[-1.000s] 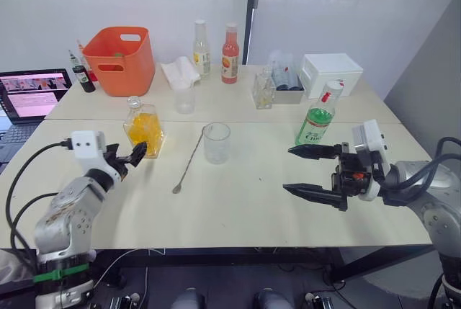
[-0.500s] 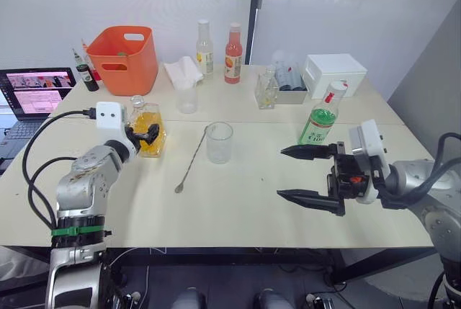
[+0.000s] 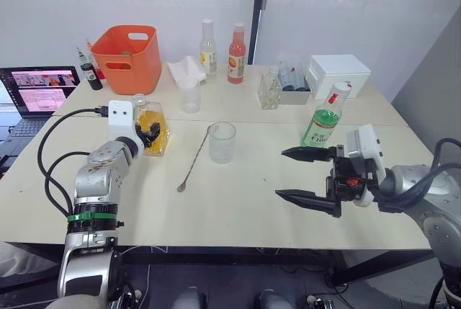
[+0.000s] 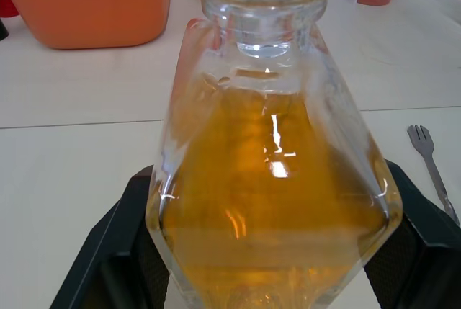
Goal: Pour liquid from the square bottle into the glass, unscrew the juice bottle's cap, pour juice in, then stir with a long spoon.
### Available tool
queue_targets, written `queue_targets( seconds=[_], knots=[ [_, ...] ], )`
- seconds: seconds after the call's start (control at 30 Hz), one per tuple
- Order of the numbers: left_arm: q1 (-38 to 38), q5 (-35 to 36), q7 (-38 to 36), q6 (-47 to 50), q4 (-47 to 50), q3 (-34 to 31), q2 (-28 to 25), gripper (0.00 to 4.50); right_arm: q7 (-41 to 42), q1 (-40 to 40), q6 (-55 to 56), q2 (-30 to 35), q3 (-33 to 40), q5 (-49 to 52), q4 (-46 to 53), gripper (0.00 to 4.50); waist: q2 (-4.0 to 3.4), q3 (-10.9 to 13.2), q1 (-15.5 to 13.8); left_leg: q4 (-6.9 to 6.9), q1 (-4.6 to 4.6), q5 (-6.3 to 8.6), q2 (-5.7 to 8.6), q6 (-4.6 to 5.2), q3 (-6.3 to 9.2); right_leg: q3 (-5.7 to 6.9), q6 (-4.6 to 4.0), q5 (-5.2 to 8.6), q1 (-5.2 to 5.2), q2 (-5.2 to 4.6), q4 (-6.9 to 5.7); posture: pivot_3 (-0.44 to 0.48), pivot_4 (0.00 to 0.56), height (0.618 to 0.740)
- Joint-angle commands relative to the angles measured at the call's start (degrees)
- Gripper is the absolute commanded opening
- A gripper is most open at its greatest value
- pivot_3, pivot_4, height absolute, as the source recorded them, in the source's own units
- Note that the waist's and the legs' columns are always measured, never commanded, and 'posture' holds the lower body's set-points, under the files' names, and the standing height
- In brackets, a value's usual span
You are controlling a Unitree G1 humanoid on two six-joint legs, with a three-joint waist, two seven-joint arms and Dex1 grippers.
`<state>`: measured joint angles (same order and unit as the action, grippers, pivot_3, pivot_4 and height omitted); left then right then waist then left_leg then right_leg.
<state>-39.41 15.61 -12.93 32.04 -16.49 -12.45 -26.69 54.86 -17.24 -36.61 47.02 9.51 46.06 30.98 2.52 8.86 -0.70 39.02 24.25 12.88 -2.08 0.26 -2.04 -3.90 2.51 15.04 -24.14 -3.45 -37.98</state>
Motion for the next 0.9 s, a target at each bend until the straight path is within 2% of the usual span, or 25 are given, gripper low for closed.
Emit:
queue_targets(
  seconds=[0.03, 0.3, 0.5, 0.6, 0.73, 0.9],
  knots=[
    [-2.05, -0.49, -2.54, -5.09, 0.74, -0.41, -1.08, 2.79, -0.83, -0.09, 1.37, -0.07, 1.02, -0.15, 1.82, 4.50, 0.01, 0.00, 0.00, 0.00, 0.00, 0.00, 0.00, 0.00, 0.00, 0.00, 0.00, 0.00, 0.00, 0.00, 0.00, 0.000, 0.150, 0.715],
    [0.09, 1.20, -16.92, -13.25, -0.14, -2.46, -9.88, 2.79, -1.54, 0.17, 1.58, -0.28, 0.72, -0.83, 1.62, 4.50, 0.36, 0.22, 0.72, -0.05, 0.21, 0.00, -0.05, -0.01, 0.03, 0.04, 0.00, 0.00, -0.22, 0.03, 0.05, 0.000, 0.150, 0.715],
    [2.28, 5.77, -29.26, -16.68, 0.17, -4.37, -14.00, 2.79, -1.83, -0.93, 1.74, -0.92, -0.37, -1.97, 0.60, 4.50, 0.41, 0.25, 0.67, -0.03, 0.42, 0.00, -0.04, 0.00, 0.18, 0.21, -0.01, -0.01, -0.26, -0.01, 0.20, 0.000, 0.150, 0.715],
    [2.23, 8.41, -32.74, -16.48, 0.30, -5.73, -14.36, 2.79, -1.75, -1.55, 1.65, -1.08, -0.65, -2.24, 0.16, 4.50, 0.41, 0.25, 0.46, -0.02, 0.44, 0.00, -0.04, 0.00, 0.19, 0.25, -0.01, -0.01, -0.25, -0.01, 0.21, 0.000, 0.150, 0.715],
    [3.26, 14.70, -41.33, -13.38, 3.64, -7.12, -15.17, 2.79, -1.61, -2.42, 1.73, -1.06, -1.16, -2.60, -0.76, 4.50, 0.42, 0.26, 0.48, 0.02, 0.45, 0.00, -0.04, 0.00, 0.21, 0.28, -0.01, -0.01, -0.23, -0.01, 0.21, 0.000, 0.150, 0.715],
    [5.88, 18.60, -50.82, -7.61, 8.08, -4.38, -17.89, 2.79, -1.43, -3.41, 1.90, -1.22, -1.50, -3.34, -2.10, 4.50, 0.41, 0.26, 0.66, 0.00, 0.45, 0.00, -0.06, 0.00, 0.22, 0.30, -0.01, 0.00, -0.25, 0.01, 0.22, 0.000, 0.150, 0.715]
  ],
)
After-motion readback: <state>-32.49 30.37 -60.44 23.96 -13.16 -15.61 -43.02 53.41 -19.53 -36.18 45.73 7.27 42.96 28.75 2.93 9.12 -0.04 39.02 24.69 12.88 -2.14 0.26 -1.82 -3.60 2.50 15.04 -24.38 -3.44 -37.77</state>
